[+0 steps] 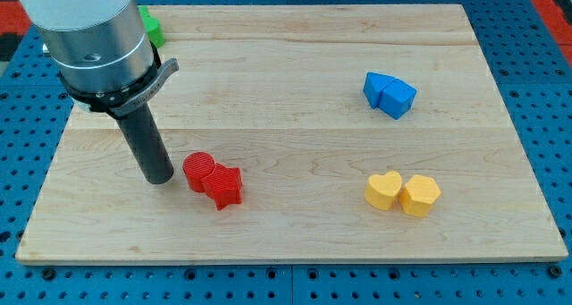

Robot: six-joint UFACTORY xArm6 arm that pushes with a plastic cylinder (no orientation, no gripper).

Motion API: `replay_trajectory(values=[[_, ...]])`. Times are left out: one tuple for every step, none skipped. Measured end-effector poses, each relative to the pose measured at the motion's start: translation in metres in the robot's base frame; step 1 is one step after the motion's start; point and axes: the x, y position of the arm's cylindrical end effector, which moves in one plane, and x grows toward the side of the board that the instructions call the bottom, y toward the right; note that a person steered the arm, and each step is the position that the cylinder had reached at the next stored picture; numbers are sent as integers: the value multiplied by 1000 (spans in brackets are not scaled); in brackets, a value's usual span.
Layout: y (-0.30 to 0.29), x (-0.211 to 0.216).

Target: Move your arm to the left of the green circle

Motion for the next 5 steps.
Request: replay_trajectory(values=[[-1,-12],[-11,-106],[-44,-163],[-100,-210],[-115,-221]])
